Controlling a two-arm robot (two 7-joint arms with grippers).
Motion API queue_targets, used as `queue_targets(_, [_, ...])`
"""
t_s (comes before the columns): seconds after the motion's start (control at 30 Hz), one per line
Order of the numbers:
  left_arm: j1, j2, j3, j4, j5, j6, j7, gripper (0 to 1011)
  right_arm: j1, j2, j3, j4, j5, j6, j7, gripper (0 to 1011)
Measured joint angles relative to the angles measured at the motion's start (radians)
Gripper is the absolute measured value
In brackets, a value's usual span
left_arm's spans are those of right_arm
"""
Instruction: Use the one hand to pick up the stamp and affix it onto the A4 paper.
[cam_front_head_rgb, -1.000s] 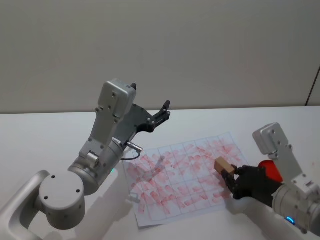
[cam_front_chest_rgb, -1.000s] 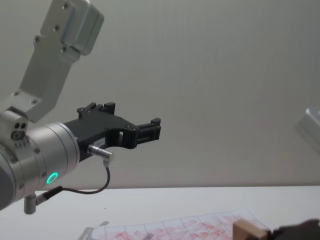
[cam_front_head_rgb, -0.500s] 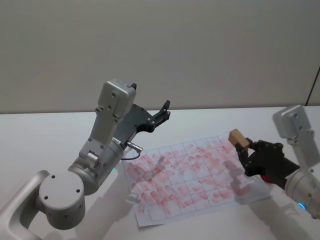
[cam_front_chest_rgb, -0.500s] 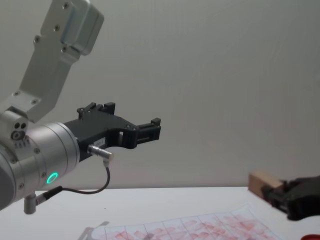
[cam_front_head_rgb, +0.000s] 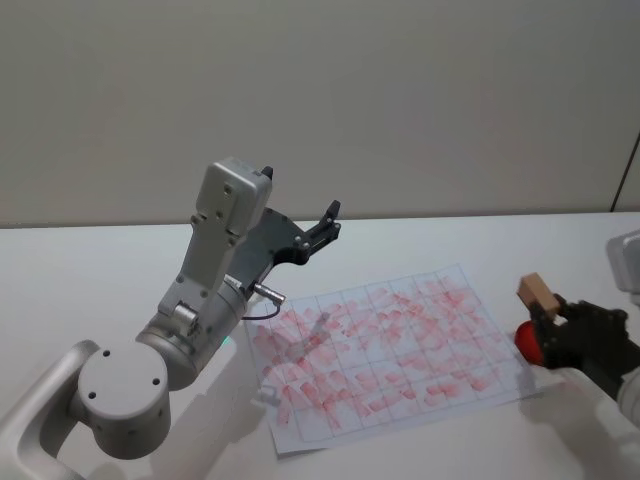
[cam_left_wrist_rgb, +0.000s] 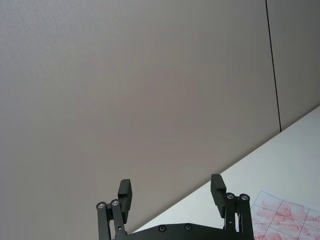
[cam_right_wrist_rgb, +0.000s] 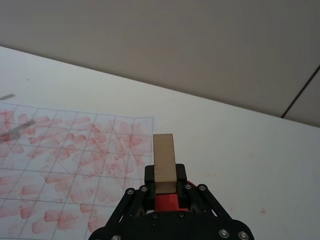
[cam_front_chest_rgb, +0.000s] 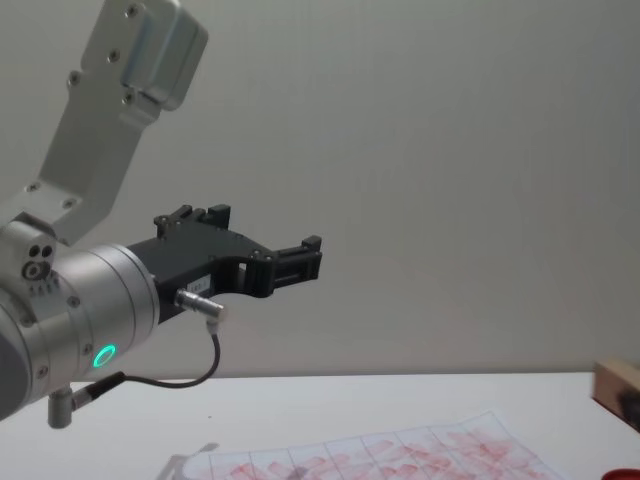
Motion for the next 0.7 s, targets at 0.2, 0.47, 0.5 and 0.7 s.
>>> queue_targets(0.2, [0.0,0.0,0.0,0.0,0.0,0.0,0.0,1001,-0.031,0.013,0.017,-0.01,0.029,0.027,-0.041,216])
queue_targets(0.47, [0.0,0.0,0.0,0.0,0.0,0.0,0.0,1001,-0.03,0.018,0.029,0.004,0.036,0.049,-0.049,216])
queue_targets(0.5, [0.0,0.0,0.0,0.0,0.0,0.0,0.0,1001,-0.025,0.018,0.03,0.01,0.035,0.052,-0.047,214])
queue_targets(0.7, [0.0,0.0,0.0,0.0,0.0,0.0,0.0,1001,-0.002,0.016,0.033,0.038,0.024,0.062,-0.028,214])
